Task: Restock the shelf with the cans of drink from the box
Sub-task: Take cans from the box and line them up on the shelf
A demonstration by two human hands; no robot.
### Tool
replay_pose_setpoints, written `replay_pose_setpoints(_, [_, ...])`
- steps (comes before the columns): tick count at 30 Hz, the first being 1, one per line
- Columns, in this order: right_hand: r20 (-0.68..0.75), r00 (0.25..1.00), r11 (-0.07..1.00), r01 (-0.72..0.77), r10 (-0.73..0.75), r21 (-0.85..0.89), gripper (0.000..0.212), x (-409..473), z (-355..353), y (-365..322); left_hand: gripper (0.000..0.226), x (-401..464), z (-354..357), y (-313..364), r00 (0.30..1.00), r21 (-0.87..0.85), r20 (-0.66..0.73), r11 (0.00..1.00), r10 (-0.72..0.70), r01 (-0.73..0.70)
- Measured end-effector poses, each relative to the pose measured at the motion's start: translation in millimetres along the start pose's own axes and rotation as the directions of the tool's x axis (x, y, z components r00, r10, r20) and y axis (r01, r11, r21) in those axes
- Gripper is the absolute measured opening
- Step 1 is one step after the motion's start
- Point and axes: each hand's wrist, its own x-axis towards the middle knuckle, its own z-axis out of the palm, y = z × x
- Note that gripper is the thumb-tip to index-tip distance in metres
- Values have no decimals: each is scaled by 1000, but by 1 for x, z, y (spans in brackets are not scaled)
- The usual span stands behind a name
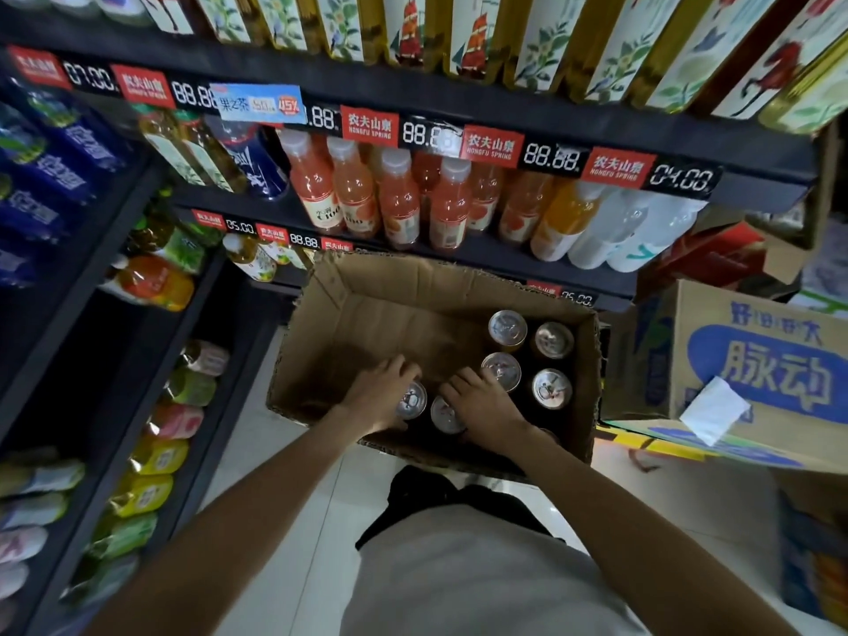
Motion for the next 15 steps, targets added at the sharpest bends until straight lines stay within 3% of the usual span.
replay_pose_setpoints(2, [-24, 999, 998, -32, 33, 54, 63, -4, -5, 4, 76, 2, 2, -1, 1000, -15, 2, 1000, -2, 2])
replay_pose_setpoints(4, [-89, 990, 965, -82, 107, 248, 63, -11, -14, 9, 78, 3, 0, -4, 1000, -39, -4, 999, -13, 13])
replay_pose_setpoints(7, [-127, 931, 811, -223, 341, 541, 70, -26, -37, 16, 82, 0, -8, -15, 995, -183, -25, 979, -101, 94])
replay_pose_setpoints(9, [-69, 870, 589, -271, 489, 762, 72, -37, -53, 24, 75, -7, -17, -20, 979, -393, -117, 913, -169, 111])
replay_pose_setpoints(10, [-17, 848, 414, -241, 530, 878, 70, -42, -63, 29, 70, -11, -24, -19, 963, -518, -176, 851, -205, 86])
replay_pose_setpoints(12, [81, 836, 51, -129, 543, 990, 64, -52, -84, 39, 68, -21, -45, -12, 919, -764, -273, 644, -286, -26])
replay_pose_setpoints(13, [105, 841, -81, -73, 530, 994, 62, -56, -94, 43, 70, -25, -57, -7, 904, -853, -284, 514, -319, -87])
replay_pose_setpoints(15, [102, 844, -214, 15, 527, 977, 59, -62, -111, 52, 79, -32, -84, 4, 889, -930, -307, 307, -339, -204])
